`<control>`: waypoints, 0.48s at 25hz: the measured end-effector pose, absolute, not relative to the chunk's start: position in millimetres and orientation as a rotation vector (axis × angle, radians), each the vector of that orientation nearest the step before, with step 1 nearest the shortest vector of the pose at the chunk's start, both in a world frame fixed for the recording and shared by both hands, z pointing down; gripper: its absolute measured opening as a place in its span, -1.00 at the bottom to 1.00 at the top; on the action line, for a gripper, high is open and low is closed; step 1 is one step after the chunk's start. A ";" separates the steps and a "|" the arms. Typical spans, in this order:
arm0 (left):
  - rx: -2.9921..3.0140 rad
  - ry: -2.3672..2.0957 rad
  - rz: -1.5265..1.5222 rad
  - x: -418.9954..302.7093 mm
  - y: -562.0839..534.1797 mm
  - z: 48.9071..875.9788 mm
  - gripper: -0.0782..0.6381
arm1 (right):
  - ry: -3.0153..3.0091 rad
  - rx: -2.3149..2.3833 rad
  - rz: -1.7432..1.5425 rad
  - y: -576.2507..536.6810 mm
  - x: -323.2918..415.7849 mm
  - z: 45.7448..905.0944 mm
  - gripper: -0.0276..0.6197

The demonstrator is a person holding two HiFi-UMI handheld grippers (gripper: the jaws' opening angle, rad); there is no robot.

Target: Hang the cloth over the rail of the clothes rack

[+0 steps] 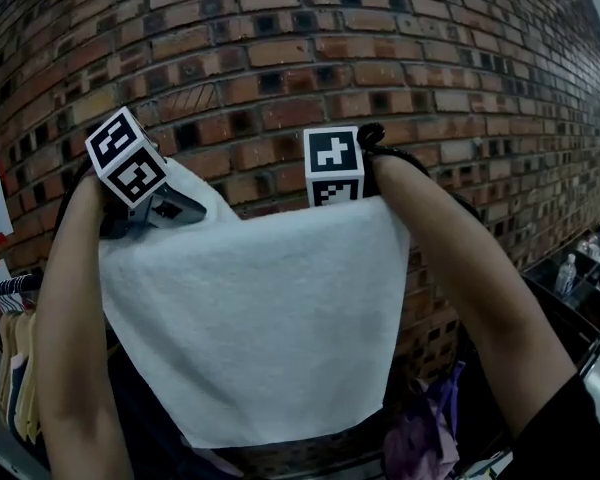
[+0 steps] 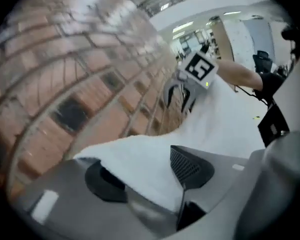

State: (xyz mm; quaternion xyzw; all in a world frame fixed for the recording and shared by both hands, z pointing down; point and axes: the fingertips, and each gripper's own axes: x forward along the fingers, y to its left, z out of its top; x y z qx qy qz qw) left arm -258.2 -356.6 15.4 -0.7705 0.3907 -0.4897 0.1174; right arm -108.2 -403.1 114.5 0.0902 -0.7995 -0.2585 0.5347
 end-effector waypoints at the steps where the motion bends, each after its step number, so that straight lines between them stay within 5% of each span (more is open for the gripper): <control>1: -2.143 1.152 -1.614 -273.8 -355.6 23.4 0.01 | -1.901 0.214 -0.602 -403.1 -107.0 116.5 -0.27; 6: -1.854 1.194 -1.837 -307.5 -361.1 30.7 0.13 | -1.899 0.217 -0.554 -404.7 -102.1 120.9 -0.27; 12: -1.910 1.217 -1.376 -286.9 -364.9 -7.6 0.13 | -1.988 0.244 -0.726 -406.5 -118.9 96.6 -0.27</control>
